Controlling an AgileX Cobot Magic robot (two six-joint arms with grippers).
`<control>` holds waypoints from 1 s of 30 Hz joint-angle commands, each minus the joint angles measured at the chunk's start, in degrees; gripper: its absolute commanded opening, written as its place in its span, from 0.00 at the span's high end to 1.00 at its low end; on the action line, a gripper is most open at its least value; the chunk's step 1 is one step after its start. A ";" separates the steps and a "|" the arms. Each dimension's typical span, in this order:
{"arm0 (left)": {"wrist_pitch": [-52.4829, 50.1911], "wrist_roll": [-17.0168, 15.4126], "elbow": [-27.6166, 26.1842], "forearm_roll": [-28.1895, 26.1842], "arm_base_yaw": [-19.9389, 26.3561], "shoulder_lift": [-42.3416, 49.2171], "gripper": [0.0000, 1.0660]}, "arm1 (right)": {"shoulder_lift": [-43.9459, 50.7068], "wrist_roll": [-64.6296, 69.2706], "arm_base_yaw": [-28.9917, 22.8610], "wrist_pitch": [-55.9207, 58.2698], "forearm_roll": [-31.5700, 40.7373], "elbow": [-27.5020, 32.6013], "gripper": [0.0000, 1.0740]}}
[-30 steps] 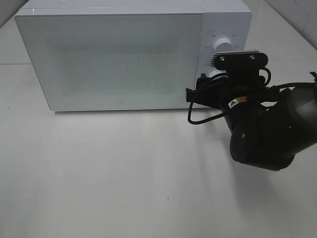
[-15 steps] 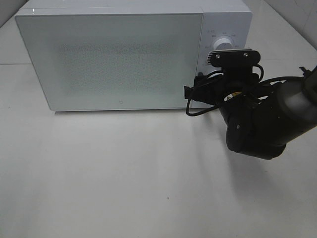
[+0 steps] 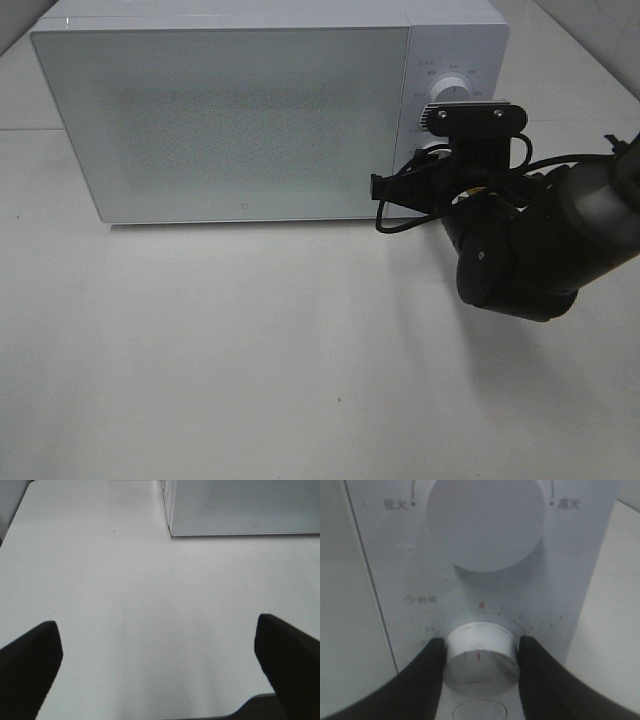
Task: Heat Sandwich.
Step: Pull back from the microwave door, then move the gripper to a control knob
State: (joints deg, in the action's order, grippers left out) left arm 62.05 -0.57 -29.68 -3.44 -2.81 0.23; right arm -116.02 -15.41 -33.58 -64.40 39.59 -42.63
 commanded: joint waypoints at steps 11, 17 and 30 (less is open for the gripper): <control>-0.74 0.00 0.06 -0.52 0.23 0.97 0.06 | 0.06 0.34 0.06 -2.23 -0.46 -0.46 0.93; -0.74 0.00 0.06 -0.52 0.23 0.97 0.06 | 0.06 8.54 0.06 -3.55 -0.46 -0.46 0.92; -0.74 0.00 0.06 -0.52 0.23 0.97 0.06 | 0.06 32.43 0.06 -5.10 -0.46 -0.46 0.92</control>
State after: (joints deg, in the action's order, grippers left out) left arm 62.05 -0.57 -29.68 -3.44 -2.81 0.23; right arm -116.65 12.03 -33.58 -66.58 39.65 -42.63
